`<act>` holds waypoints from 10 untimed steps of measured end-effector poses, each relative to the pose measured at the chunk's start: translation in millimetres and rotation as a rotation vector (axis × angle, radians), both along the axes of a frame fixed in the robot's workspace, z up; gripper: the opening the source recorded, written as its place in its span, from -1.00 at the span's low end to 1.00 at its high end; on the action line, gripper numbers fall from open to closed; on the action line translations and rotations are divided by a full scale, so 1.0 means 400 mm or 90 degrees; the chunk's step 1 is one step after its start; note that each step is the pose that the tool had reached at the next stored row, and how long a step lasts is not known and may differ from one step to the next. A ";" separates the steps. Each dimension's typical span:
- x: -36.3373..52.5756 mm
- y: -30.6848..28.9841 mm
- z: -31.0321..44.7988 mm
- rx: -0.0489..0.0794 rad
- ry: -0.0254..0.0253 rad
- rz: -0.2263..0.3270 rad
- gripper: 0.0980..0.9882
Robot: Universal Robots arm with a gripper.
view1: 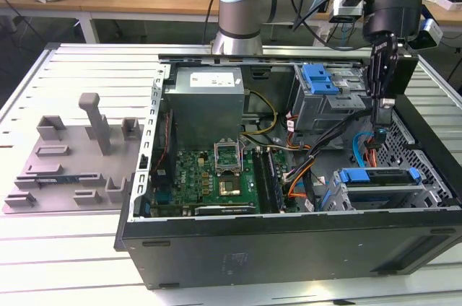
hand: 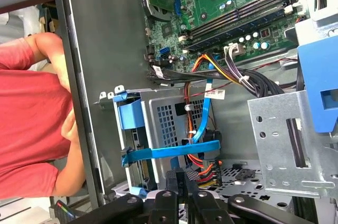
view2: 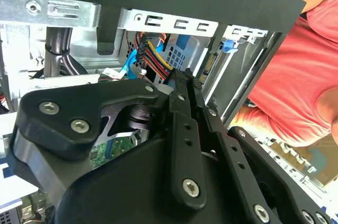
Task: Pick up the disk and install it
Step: 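Insert the first disk wire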
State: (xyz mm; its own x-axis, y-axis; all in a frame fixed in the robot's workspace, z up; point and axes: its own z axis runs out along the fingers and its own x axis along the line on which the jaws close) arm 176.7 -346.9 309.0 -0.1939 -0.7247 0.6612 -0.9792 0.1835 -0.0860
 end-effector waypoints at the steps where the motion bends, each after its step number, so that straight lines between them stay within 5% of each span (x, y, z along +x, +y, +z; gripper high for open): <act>1: 0.000 0.000 0.000 0.000 0.0000 0.000 -0.84; 4: 0.000 -0.003 0.001 0.001 0.0000 0.000 -0.84; 7: 0.000 -0.021 0.026 0.010 0.0000 0.000 -0.84; 10: -0.001 -0.044 0.053 0.032 0.0000 0.000 -0.84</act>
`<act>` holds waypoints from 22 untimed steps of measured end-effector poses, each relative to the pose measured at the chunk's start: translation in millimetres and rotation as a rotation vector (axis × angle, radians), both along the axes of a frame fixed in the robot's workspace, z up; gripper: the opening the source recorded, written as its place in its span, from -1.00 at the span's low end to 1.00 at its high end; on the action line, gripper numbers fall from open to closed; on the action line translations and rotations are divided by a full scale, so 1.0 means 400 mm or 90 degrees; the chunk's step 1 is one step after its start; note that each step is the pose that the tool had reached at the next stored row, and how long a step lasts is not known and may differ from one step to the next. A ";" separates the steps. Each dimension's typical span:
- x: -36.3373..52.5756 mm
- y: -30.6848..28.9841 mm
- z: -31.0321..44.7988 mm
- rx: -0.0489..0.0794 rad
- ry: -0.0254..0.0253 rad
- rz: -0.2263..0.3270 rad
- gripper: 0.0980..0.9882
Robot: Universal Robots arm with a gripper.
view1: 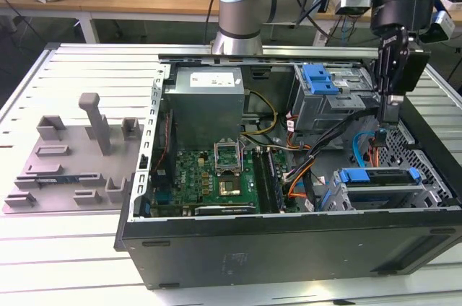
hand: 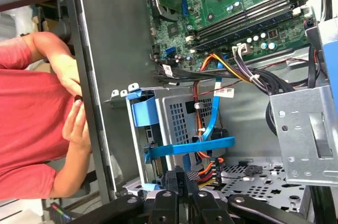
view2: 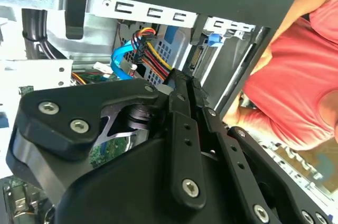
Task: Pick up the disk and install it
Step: 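Insert the first disk wire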
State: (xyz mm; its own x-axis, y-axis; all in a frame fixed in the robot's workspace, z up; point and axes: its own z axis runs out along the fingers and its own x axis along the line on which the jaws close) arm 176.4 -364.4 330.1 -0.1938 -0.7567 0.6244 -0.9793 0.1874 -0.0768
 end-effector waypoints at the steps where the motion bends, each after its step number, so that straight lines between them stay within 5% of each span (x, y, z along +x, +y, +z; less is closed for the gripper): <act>1: 0.000 -0.006 0.004 0.010 0.0000 0.000 -0.84; 4: 0.000 -0.017 0.010 0.031 0.0000 0.000 -0.84; 6: 0.000 -0.029 0.015 0.059 0.0000 0.000 -0.84; 10: 0.000 -0.045 0.024 0.090 0.0000 0.000 -0.84; 15: -0.001 -0.065 0.042 0.114 0.0000 0.000 -0.84; 22: -0.008 -0.103 0.080 0.129 0.0001 0.001 -0.84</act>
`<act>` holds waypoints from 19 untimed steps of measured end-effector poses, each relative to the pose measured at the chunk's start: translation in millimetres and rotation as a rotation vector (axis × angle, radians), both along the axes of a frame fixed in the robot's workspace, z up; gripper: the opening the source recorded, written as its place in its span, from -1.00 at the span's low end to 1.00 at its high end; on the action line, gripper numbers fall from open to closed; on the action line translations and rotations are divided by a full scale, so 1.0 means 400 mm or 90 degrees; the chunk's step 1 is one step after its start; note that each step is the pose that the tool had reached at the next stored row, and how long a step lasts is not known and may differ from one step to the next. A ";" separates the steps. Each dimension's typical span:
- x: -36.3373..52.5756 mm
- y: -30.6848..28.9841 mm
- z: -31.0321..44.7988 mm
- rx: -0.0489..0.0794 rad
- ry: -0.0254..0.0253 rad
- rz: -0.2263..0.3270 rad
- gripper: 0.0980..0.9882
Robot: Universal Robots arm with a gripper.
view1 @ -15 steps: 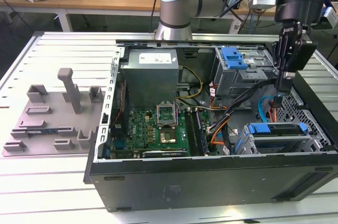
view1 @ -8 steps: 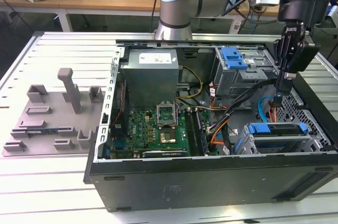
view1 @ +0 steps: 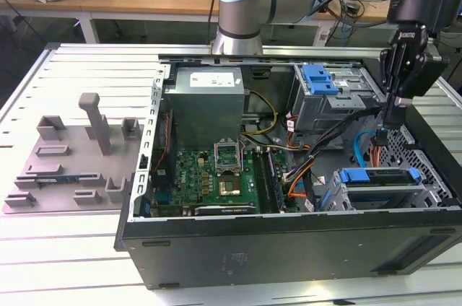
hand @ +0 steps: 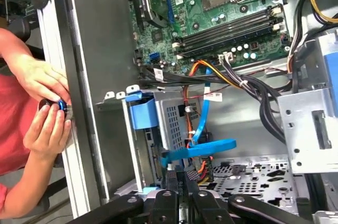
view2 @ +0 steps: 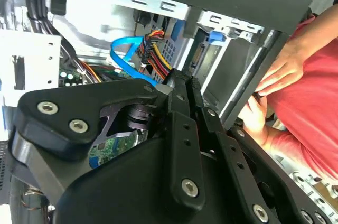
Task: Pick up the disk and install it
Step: 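Insert the first disk wire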
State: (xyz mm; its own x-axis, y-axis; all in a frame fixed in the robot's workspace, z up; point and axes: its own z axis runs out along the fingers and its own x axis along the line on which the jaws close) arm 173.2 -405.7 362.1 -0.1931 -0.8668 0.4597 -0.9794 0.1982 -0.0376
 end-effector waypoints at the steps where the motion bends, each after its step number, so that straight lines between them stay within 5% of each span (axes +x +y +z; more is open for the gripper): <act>1: 0.000 -0.004 0.002 0.001 0.0000 0.001 -0.84; 4: 0.000 -0.023 0.002 0.005 0.0000 0.002 -0.84; 8: 0.000 -0.071 0.002 0.009 0.0000 0.002 -0.84; 11: -0.002 -0.083 0.002 0.010 0.0000 0.011 -0.84; 14: -0.002 -0.088 0.002 0.021 -0.0009 0.026 -0.84; 19: -0.004 -0.113 0.002 0.057 -0.0051 0.033 -0.84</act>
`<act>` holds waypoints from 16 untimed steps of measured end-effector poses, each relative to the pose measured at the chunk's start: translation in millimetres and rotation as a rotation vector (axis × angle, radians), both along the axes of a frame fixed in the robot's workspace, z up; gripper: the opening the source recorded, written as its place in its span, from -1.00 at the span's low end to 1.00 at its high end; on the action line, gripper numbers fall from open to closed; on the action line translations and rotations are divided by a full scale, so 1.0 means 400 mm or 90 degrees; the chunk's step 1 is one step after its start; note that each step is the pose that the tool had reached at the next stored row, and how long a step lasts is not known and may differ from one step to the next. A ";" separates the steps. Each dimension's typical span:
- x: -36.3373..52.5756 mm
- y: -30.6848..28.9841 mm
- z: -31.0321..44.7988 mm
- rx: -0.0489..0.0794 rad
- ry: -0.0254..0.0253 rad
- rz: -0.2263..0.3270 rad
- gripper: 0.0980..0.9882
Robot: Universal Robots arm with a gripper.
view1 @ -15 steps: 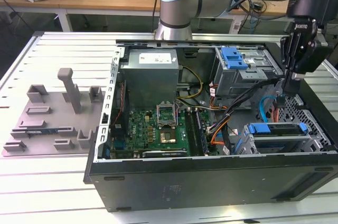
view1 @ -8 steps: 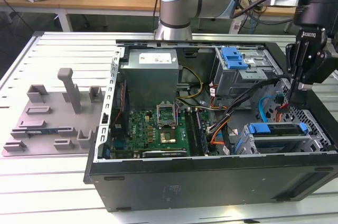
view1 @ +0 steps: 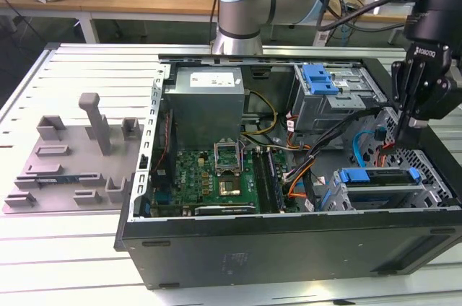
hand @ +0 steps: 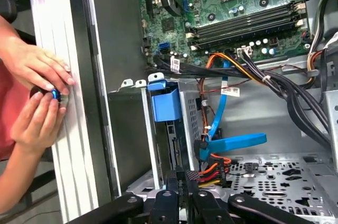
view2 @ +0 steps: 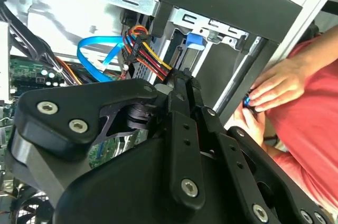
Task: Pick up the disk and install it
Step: 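Insert the first disk wire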
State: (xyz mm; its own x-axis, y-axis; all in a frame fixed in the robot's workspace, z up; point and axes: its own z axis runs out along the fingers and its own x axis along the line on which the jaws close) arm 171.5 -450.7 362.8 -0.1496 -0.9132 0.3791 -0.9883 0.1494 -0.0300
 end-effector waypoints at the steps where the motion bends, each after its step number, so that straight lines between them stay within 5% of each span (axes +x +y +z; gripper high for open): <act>1: 0.000 -0.004 0.000 0.006 -0.0004 0.000 -0.84; 4: -0.002 -0.019 -0.001 0.030 -0.0018 0.001 -0.84; 5: -0.003 -0.027 -0.001 0.044 -0.0025 0.001 -0.84; 14: -0.005 -0.078 -0.001 0.114 -0.0045 0.002 -0.84; 16: -0.006 -0.101 -0.001 0.142 -0.0051 0.003 -0.84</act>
